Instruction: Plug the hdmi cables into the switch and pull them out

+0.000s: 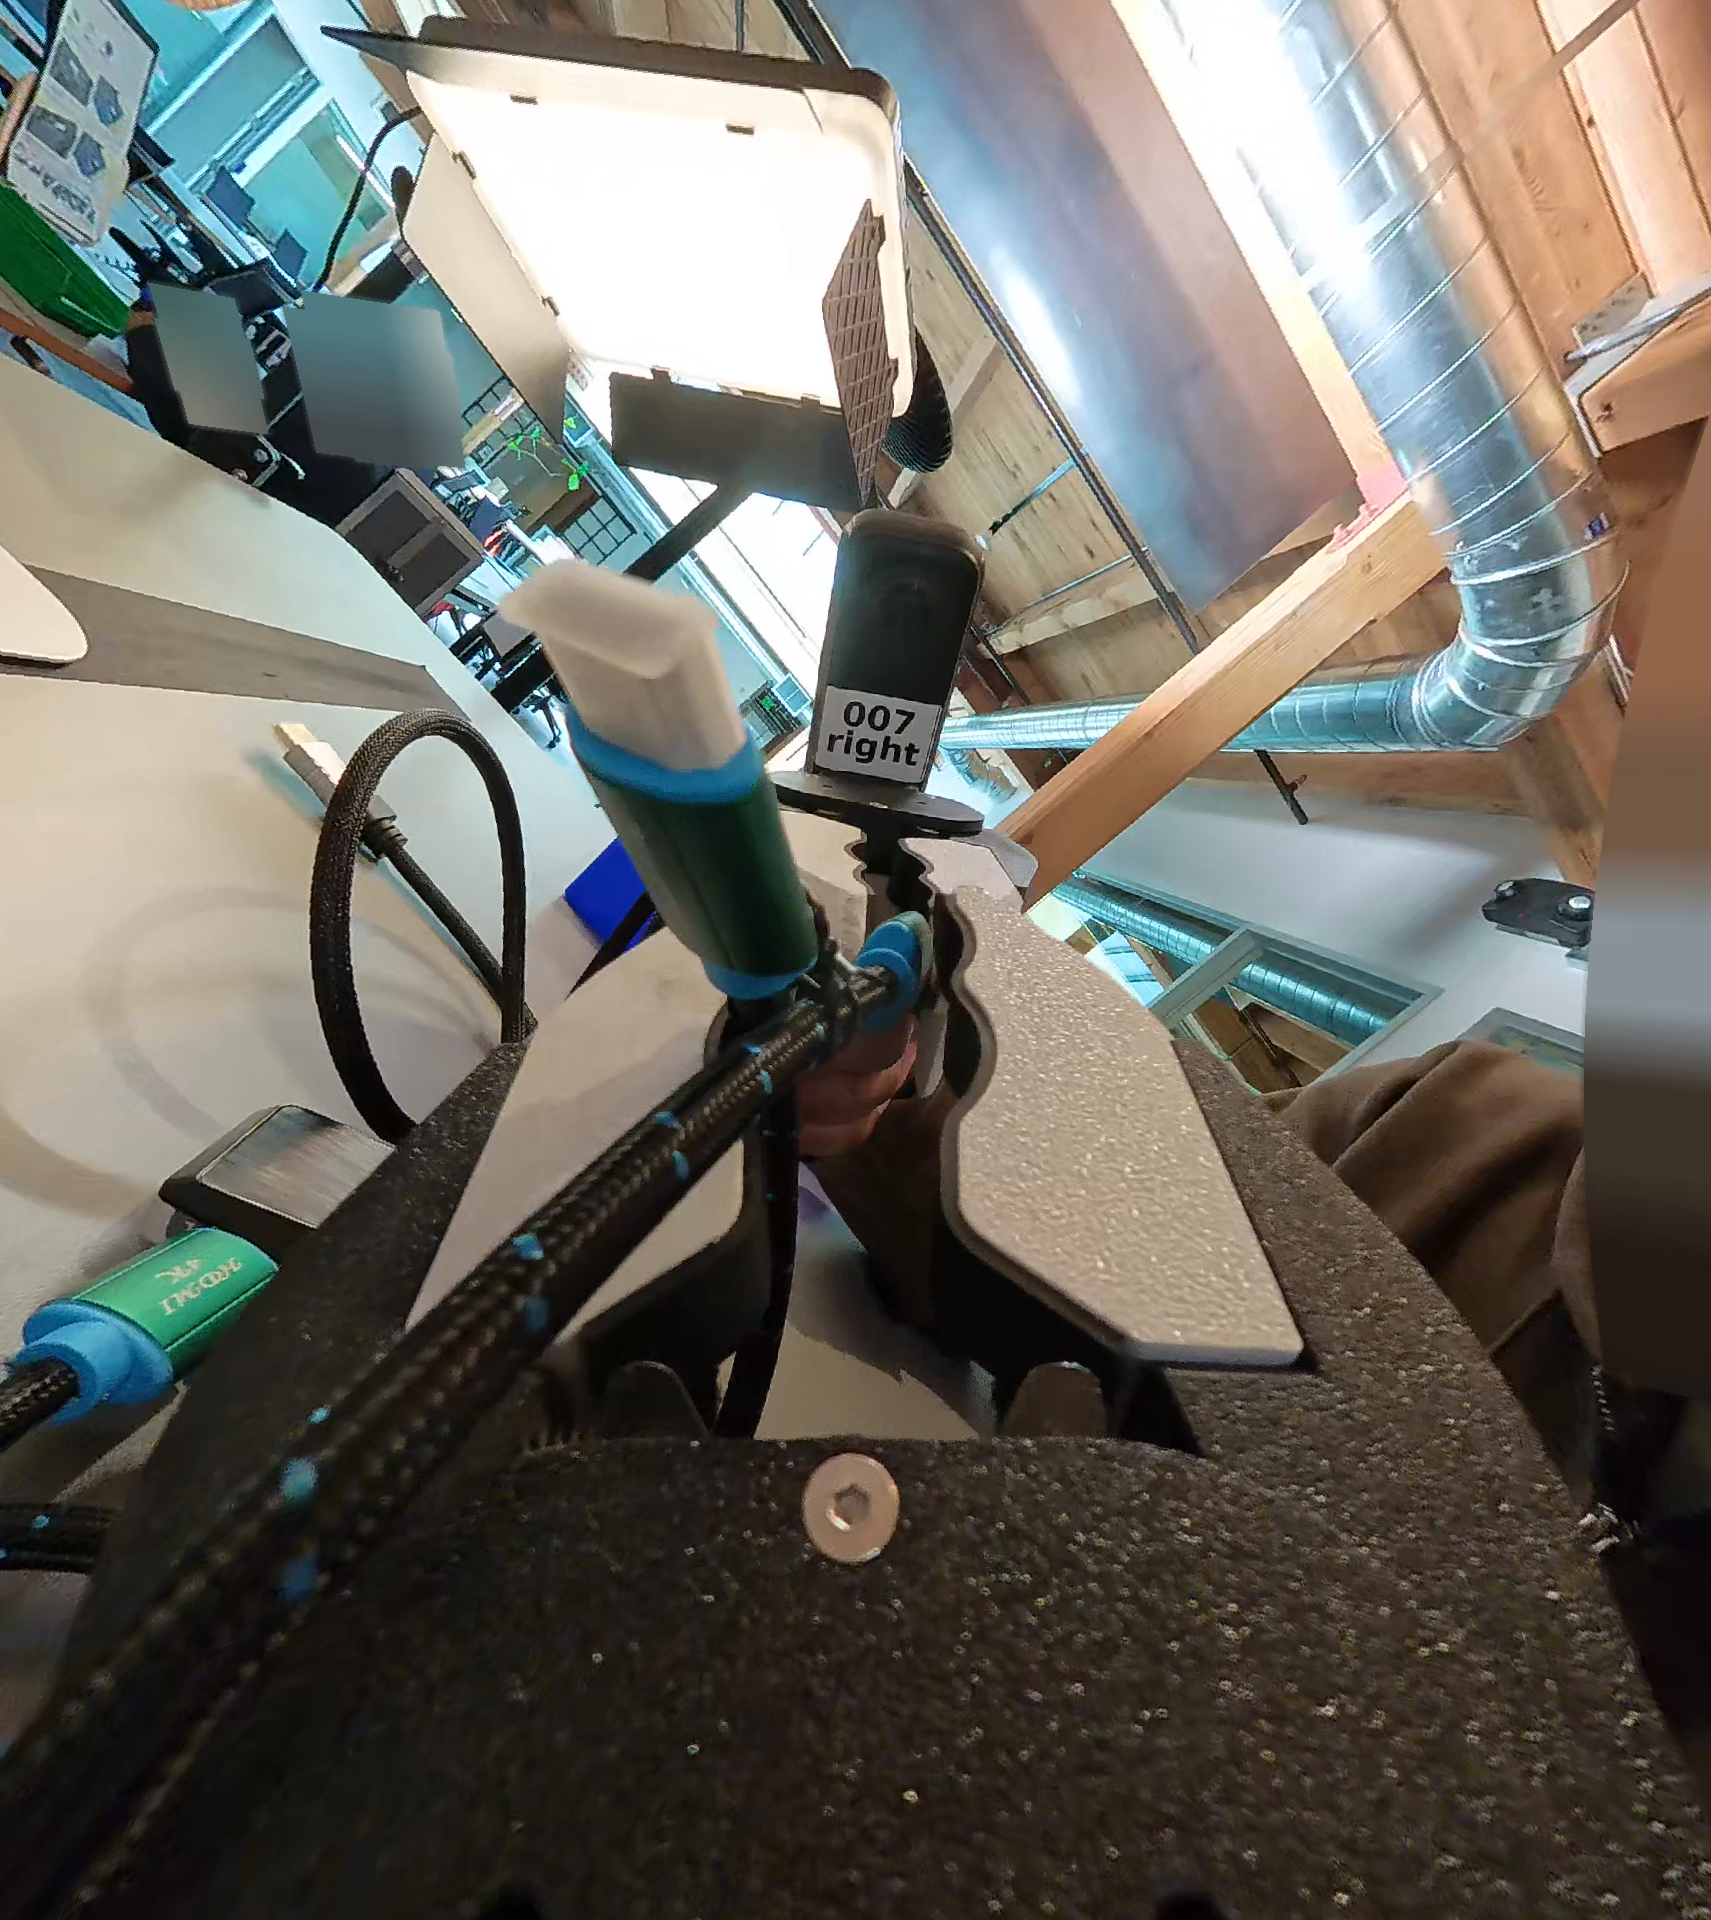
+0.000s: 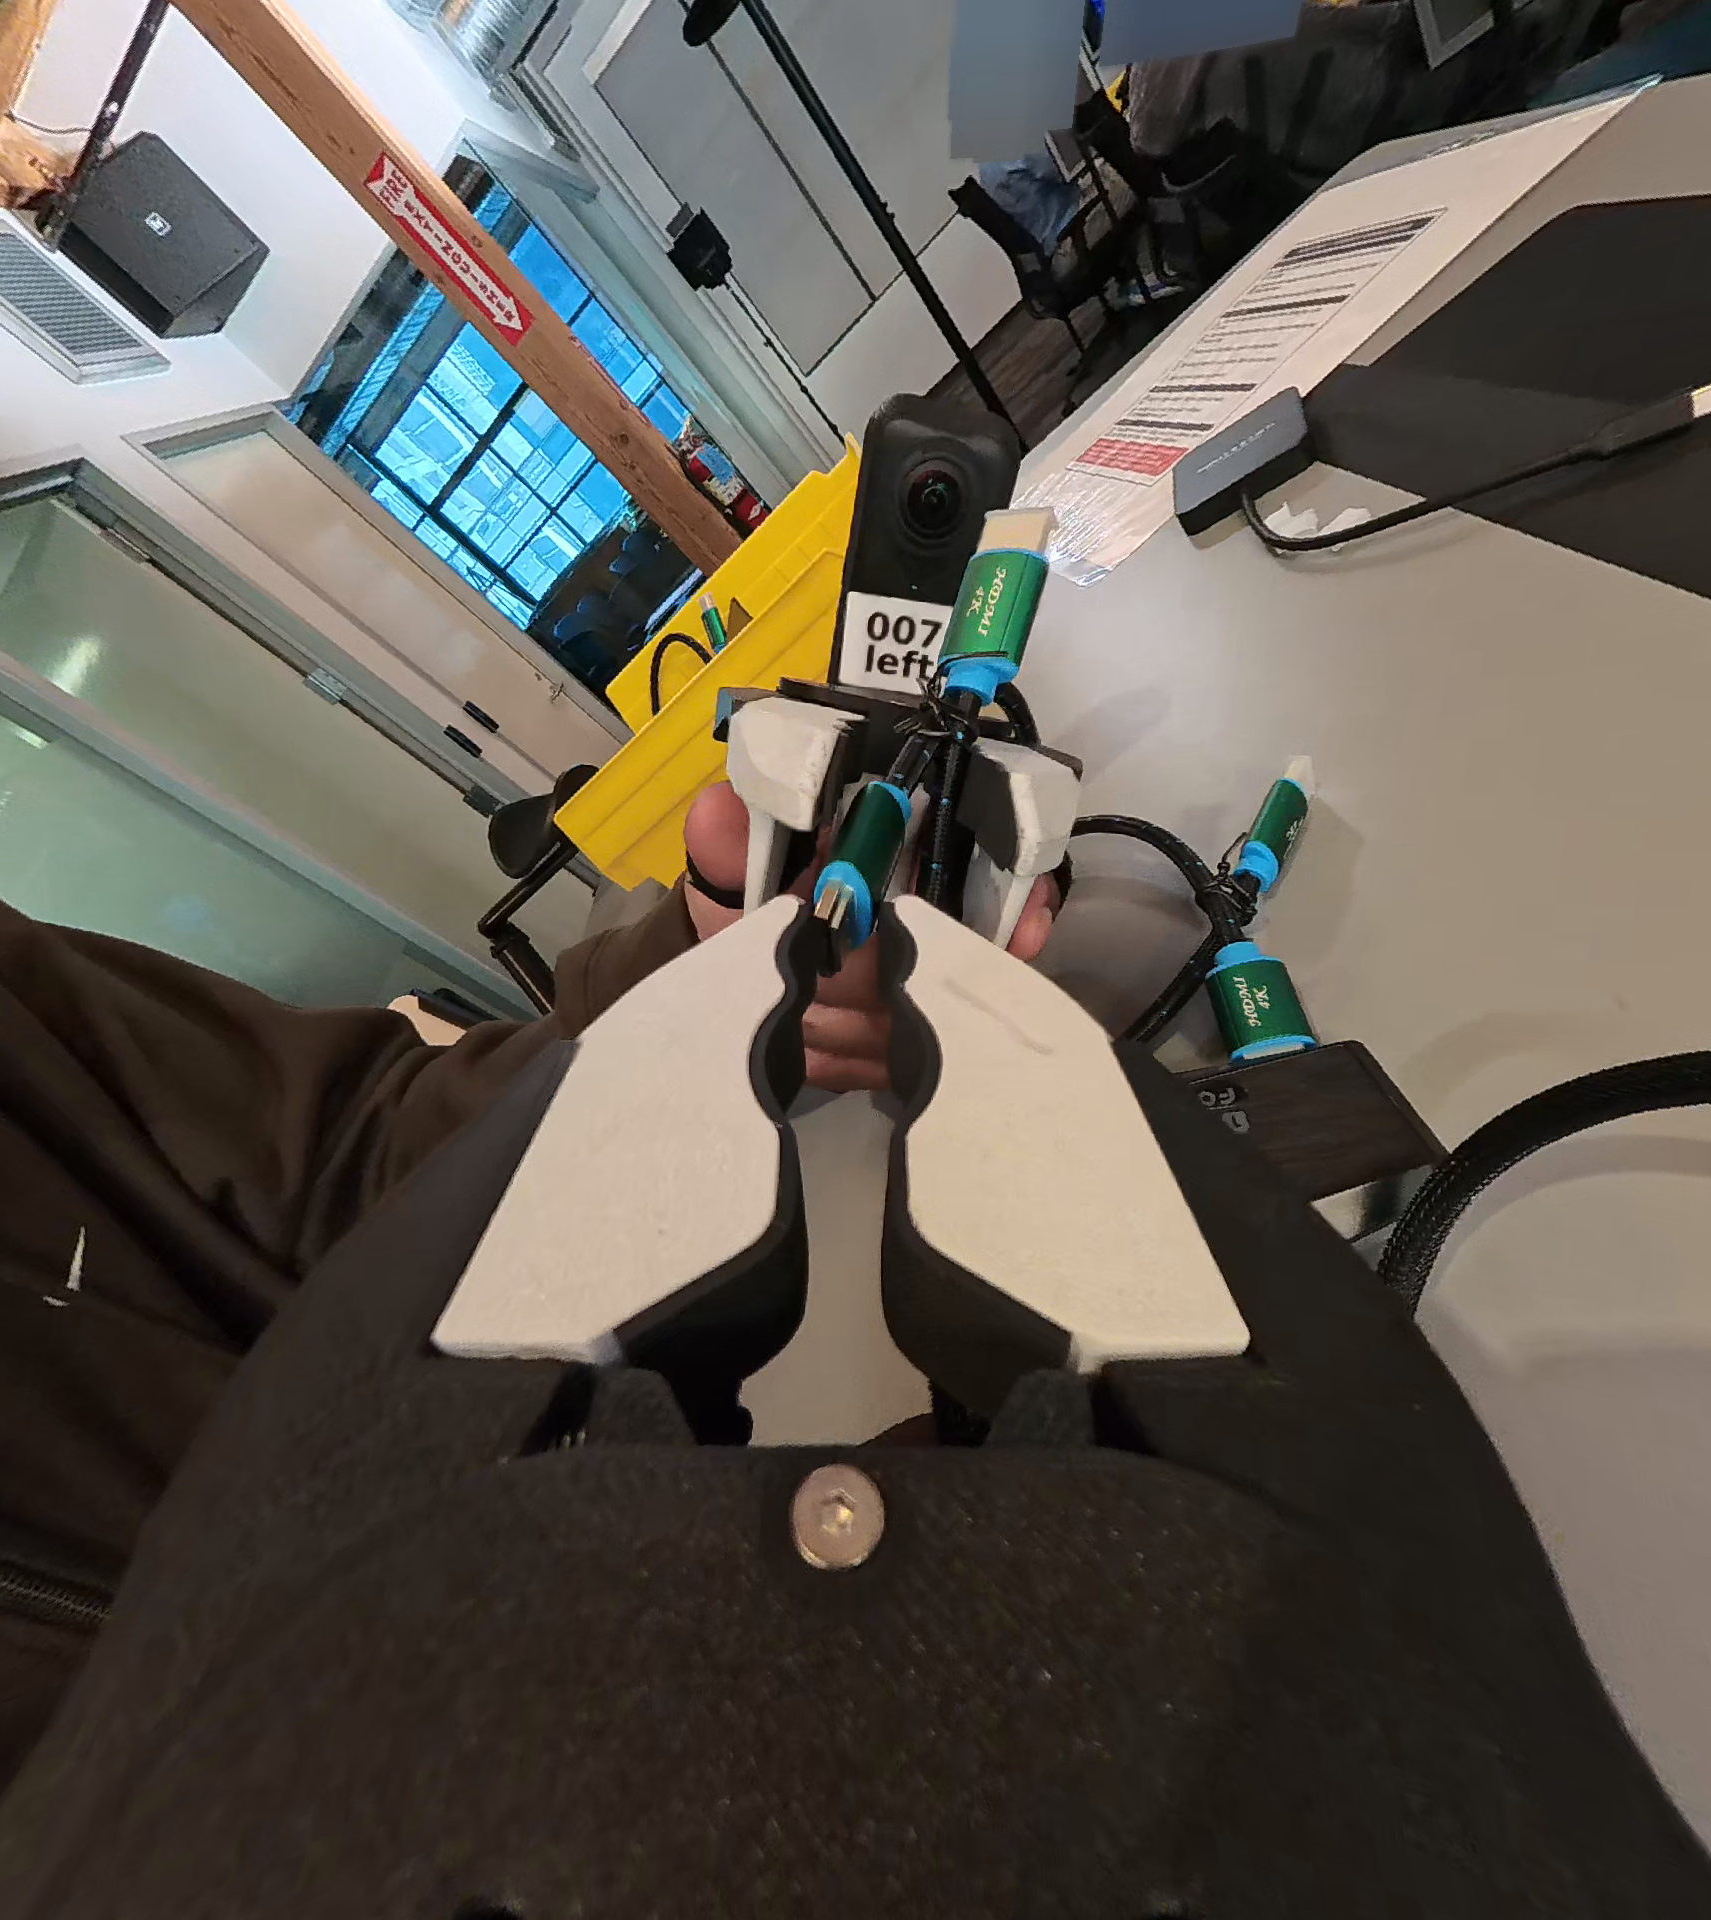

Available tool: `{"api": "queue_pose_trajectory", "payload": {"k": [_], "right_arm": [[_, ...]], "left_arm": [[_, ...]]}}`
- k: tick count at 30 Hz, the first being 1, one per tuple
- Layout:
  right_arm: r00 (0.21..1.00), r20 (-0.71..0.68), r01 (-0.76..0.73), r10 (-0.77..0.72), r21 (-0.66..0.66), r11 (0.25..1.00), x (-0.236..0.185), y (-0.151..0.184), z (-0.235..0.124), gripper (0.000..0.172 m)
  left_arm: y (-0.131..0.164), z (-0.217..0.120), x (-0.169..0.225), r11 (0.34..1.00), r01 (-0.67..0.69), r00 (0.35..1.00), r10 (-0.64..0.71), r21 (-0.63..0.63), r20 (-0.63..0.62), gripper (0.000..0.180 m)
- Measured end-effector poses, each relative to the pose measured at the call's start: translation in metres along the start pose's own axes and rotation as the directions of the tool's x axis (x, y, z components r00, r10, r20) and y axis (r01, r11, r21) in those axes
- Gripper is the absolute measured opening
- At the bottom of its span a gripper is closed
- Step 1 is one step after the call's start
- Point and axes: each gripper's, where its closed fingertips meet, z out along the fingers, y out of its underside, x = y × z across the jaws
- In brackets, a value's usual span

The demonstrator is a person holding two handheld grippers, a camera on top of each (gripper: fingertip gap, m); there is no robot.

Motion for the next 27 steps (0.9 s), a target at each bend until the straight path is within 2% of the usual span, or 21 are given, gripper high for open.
{"api": "queue_pose_trajectory", "payload": {"k": [17,23,27], "right_arm": [[0.998,0.016,-0.067,0.067,-0.008,0.998,0.003,0.001,-0.005,0.01],[0.997,-0.038,-0.06,0.06,0.006,0.998,0.01,-0.002,-0.006,0.01],[0.99,-0.131,-0.041,0.043,0.021,0.999,0.022,-0.004,-0.008,0.005]], "left_arm": [[0.006,-0.001,-0.003,0.996,-0.07,0.996,0.072,-0.048,0.05,0.028],[0.004,-0.002,-0.005,0.997,-0.071,0.996,0.073,-0.037,0.059,0.023],[-0.001,-0.004,-0.008,0.997,-0.073,0.994,0.073,-0.012,0.078,0.016]]}}
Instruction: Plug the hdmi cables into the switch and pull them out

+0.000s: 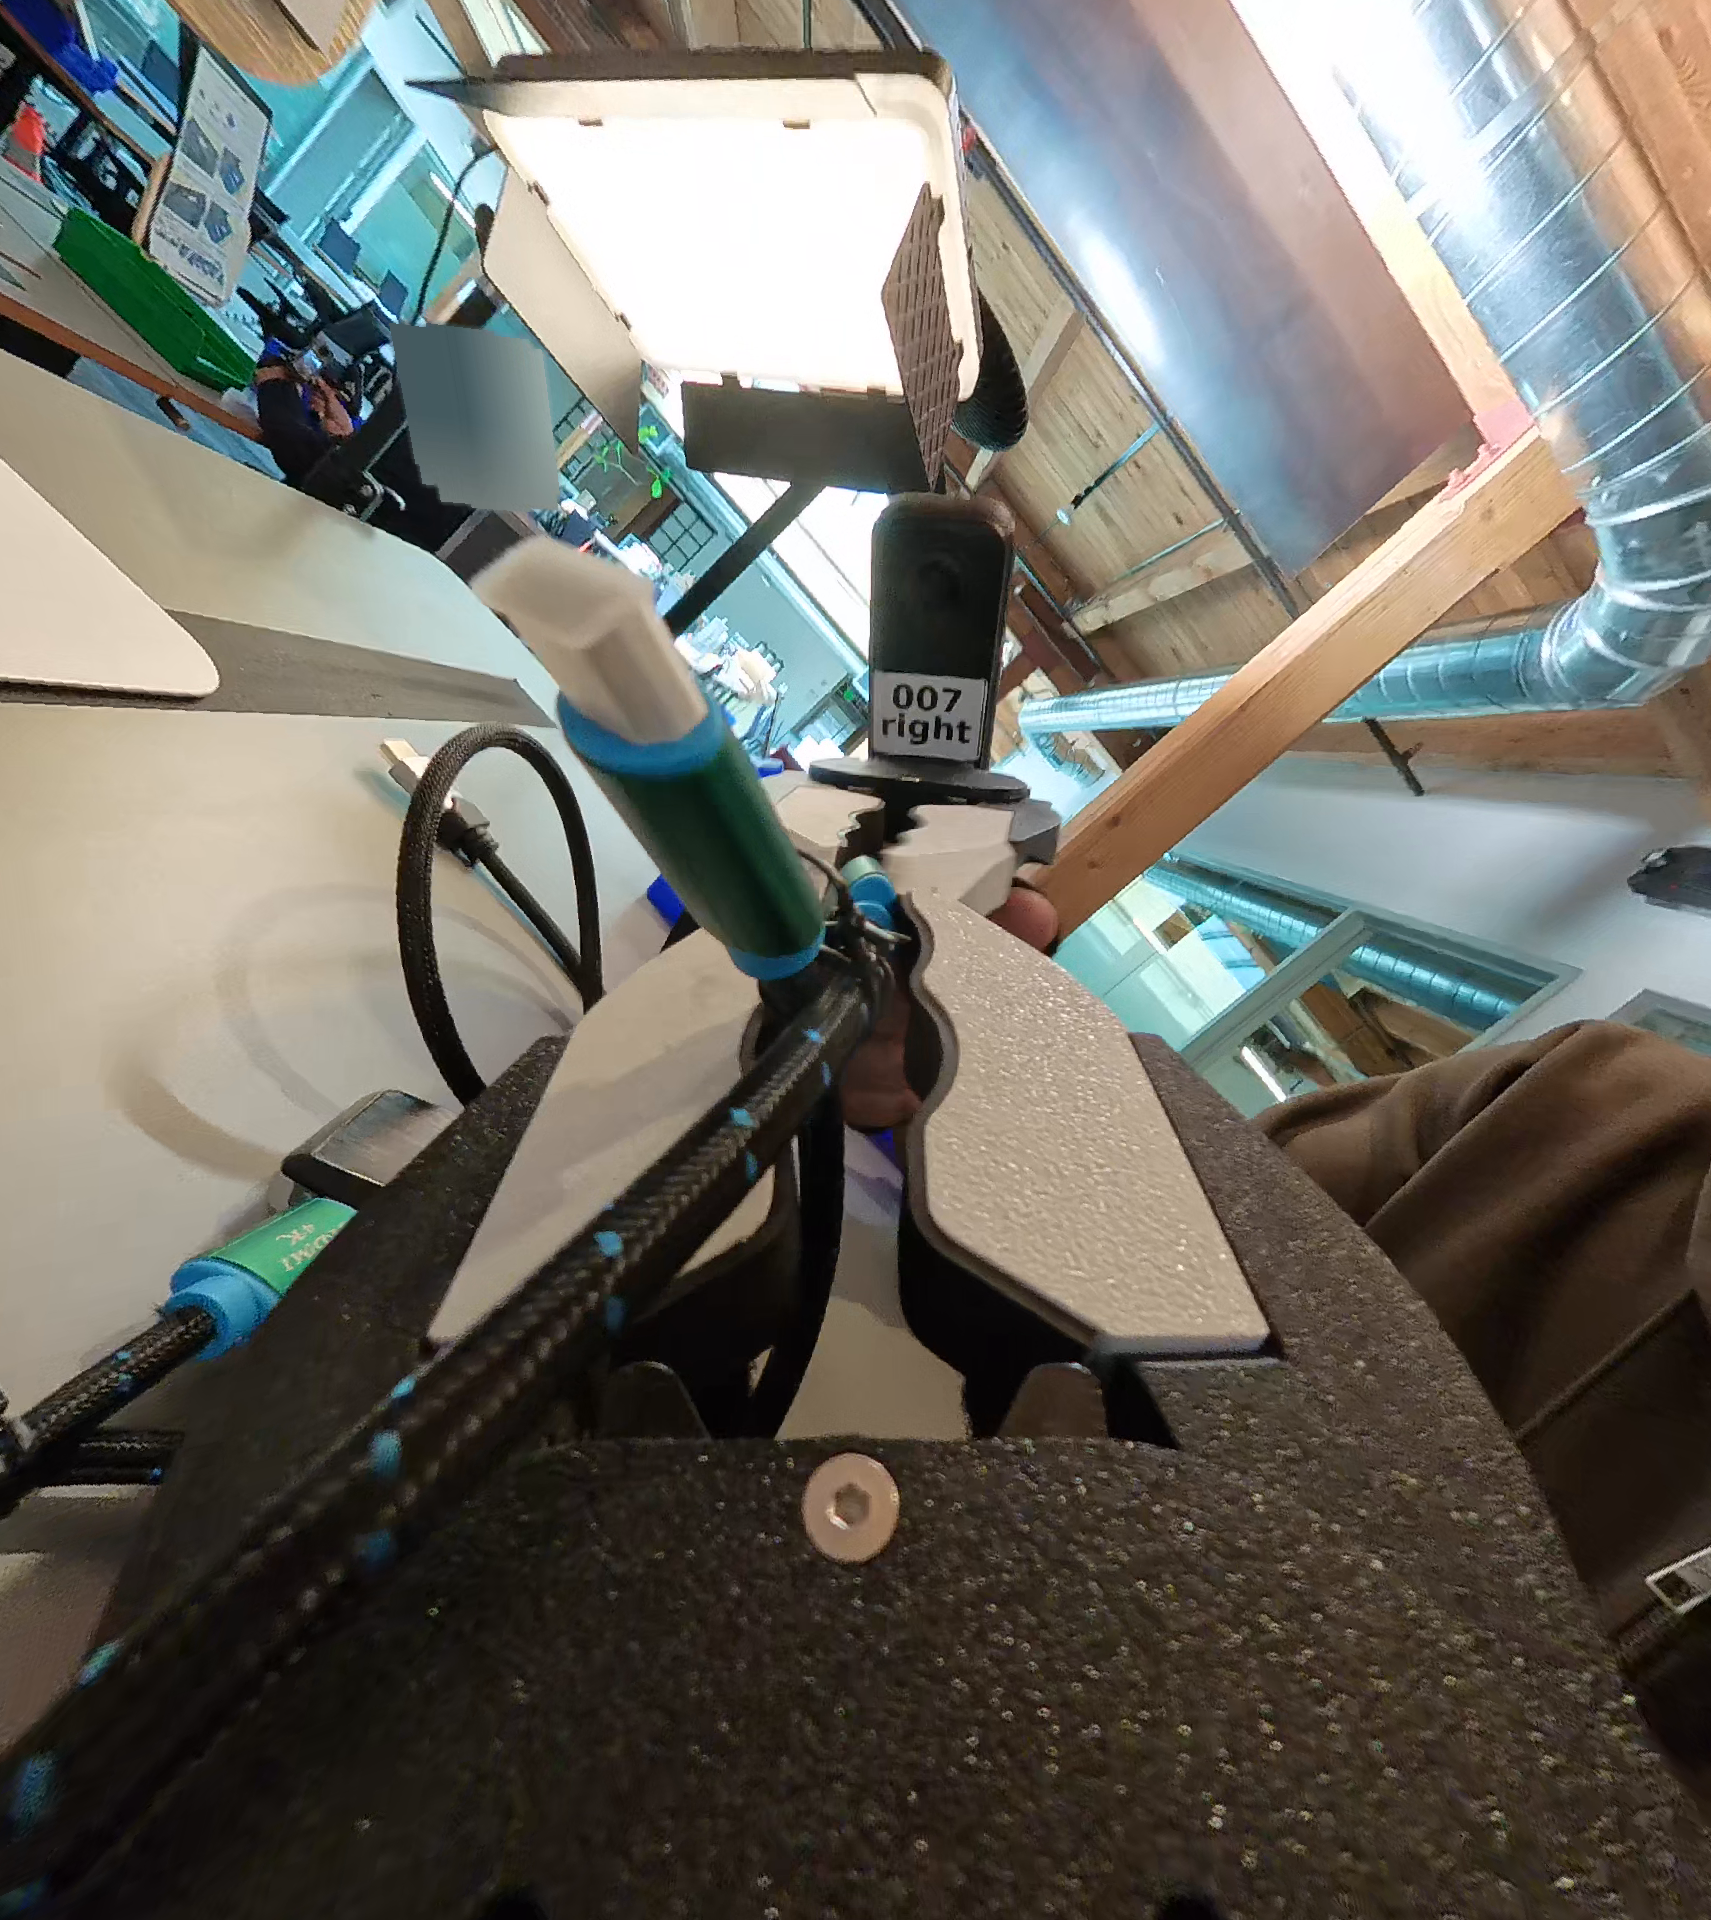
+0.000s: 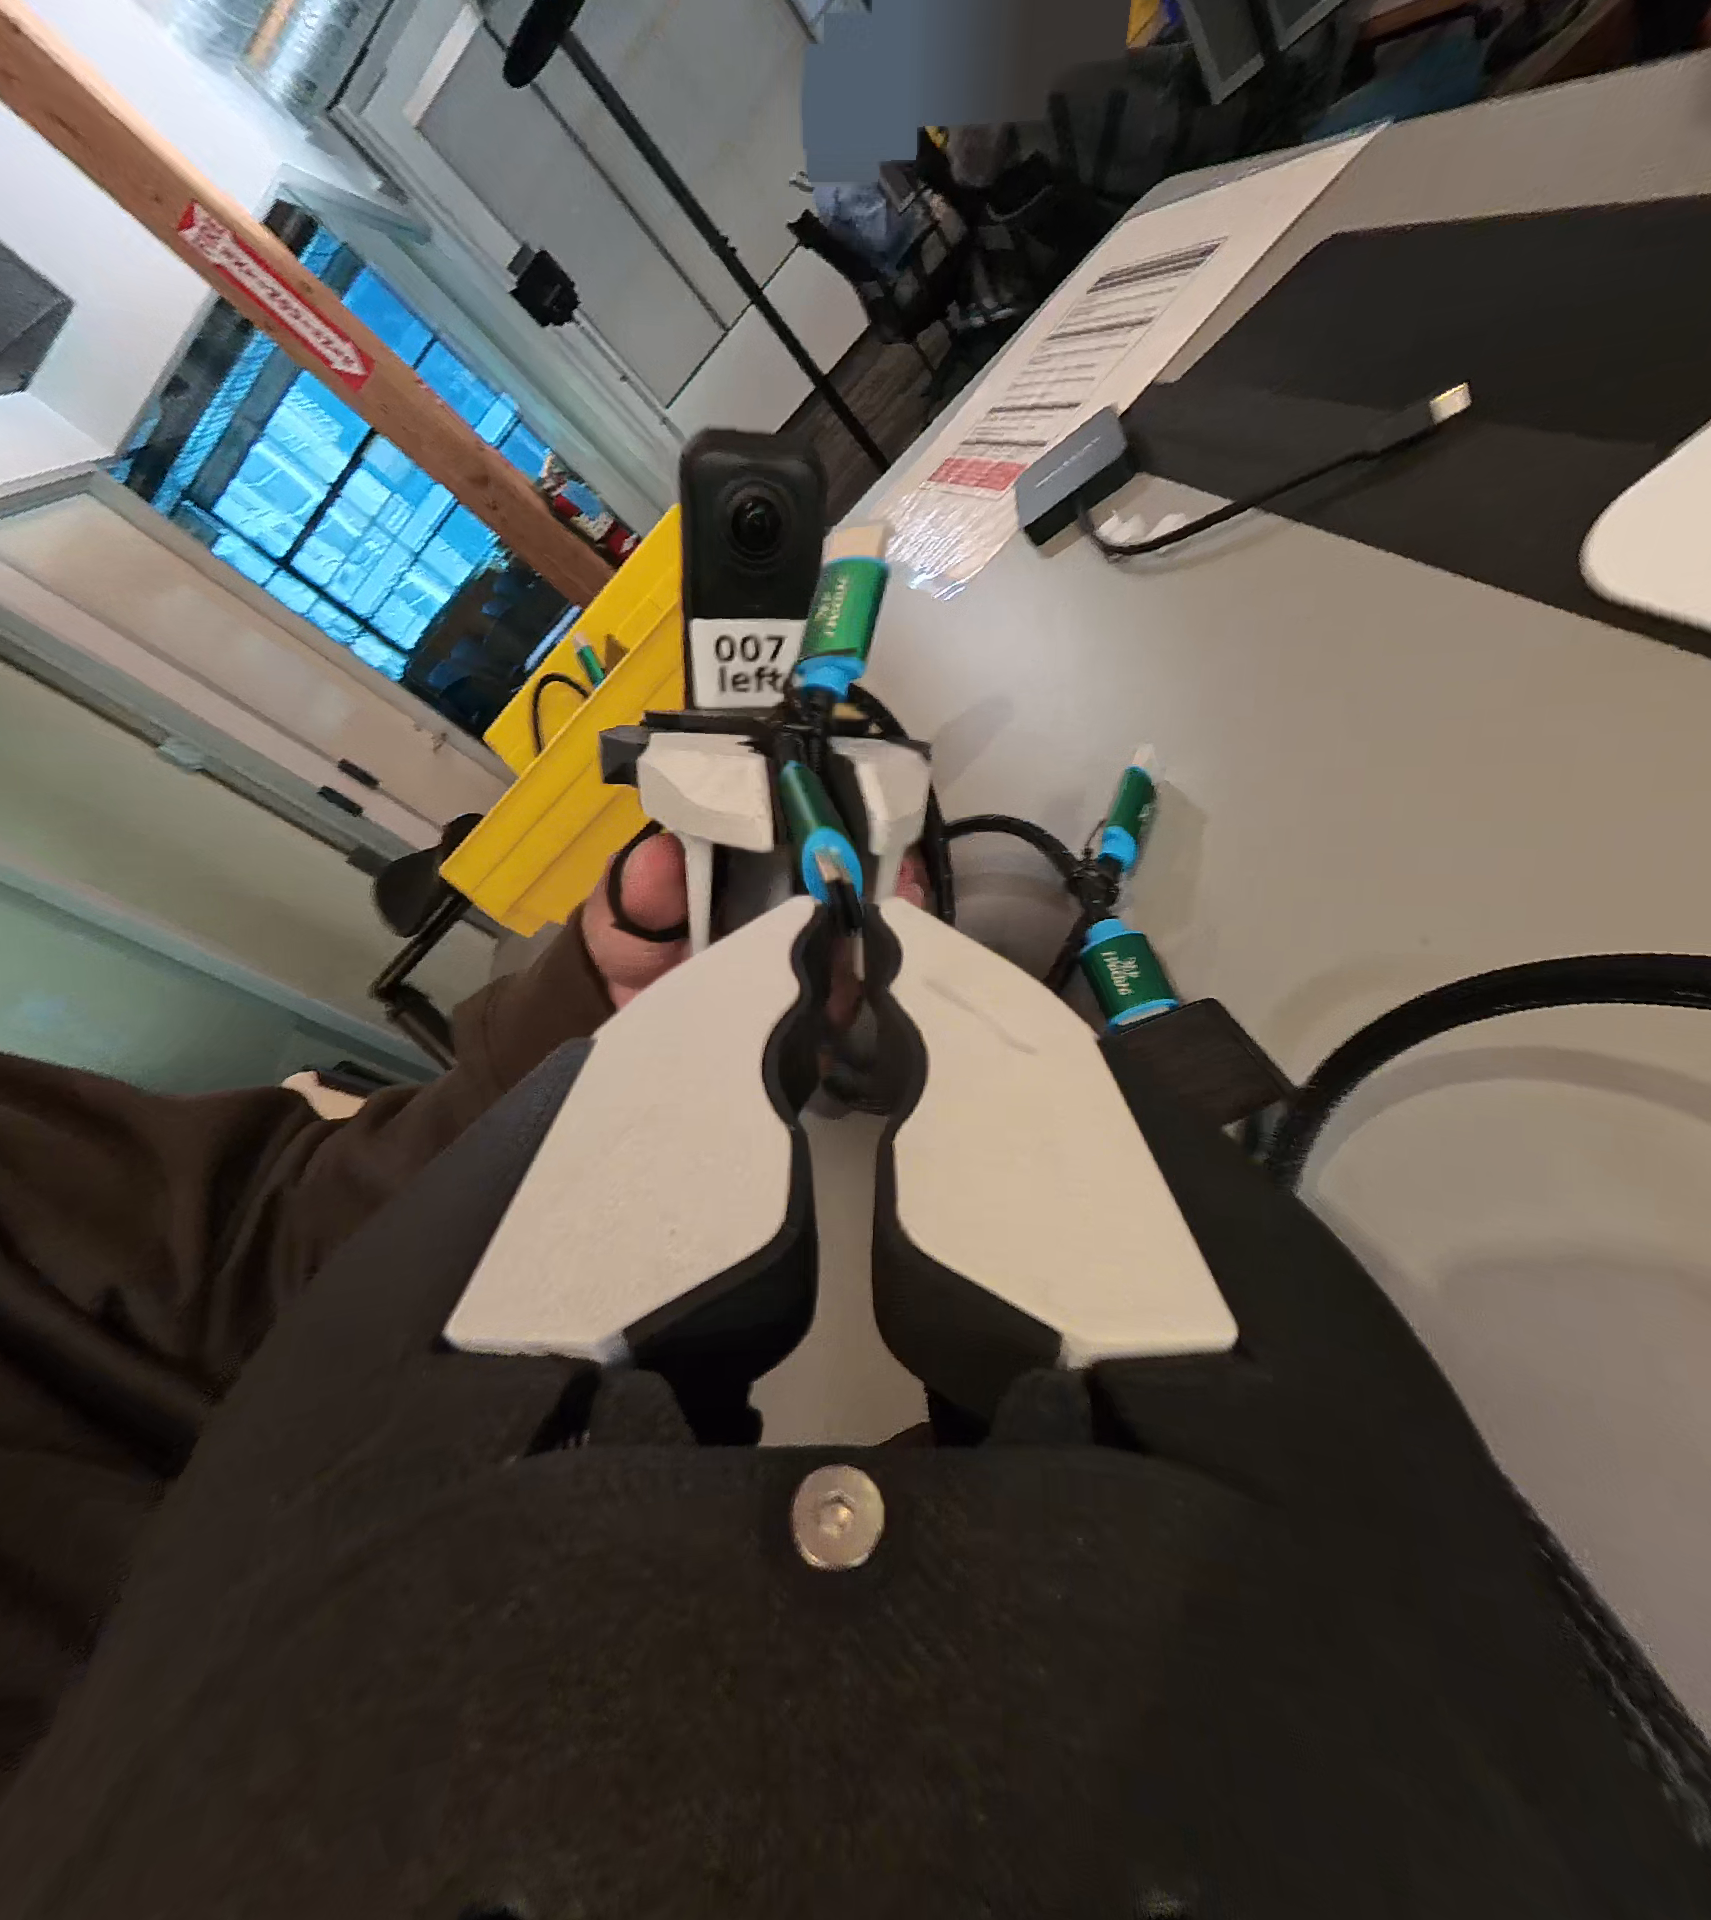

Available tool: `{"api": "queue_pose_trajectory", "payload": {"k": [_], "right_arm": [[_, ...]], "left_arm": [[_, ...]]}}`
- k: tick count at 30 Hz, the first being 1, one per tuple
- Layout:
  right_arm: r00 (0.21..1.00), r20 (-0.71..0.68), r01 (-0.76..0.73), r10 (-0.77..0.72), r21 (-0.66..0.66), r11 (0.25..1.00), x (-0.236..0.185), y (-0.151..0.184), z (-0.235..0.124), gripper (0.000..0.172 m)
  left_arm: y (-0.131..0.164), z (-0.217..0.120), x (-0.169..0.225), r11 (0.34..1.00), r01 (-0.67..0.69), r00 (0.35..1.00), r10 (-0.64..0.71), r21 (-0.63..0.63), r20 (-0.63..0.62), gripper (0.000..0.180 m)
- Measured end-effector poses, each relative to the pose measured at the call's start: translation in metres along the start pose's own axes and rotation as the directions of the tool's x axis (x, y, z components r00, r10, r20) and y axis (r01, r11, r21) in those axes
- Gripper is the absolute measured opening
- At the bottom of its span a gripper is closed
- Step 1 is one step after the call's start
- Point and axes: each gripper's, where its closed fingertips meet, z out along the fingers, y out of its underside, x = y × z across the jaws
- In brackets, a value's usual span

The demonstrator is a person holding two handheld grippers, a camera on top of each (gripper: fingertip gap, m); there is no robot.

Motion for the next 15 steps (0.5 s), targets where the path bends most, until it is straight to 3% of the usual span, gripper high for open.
{"api": "queue_pose_trajectory", "payload": {"k": [3,7,11,15], "right_arm": [[0.991,-0.112,0.08,-0.075,0.048,0.996,0.01,-0.012,-0.011,0.0],[0.904,-0.282,0.332,-0.323,-0.016,0.943,0.008,-0.018,-0.019,0.019],[0.678,-0.412,0.574,-0.608,-0.22,0.789,0.005,-0.001,-0.011,0.034],[0.4,-0.383,0.696,-0.833,-0.465,0.548,0.008,0.046,0.003,0.049]], "left_arm": [[-0.016,-0.016,-0.012,0.993,0.058,0.997,-0.062,0.102,0.041,0.014],[-0.016,-0.031,-0.033,0.991,0.095,0.98,-0.11,0.099,0.167,0.013],[-0.003,-0.031,-0.051,0.987,0.153,0.949,-0.162,0.055,0.27,0.012],[0.004,-0.033,-0.064,0.982,0.185,0.919,-0.186,0.037,0.348,0.013]]}}
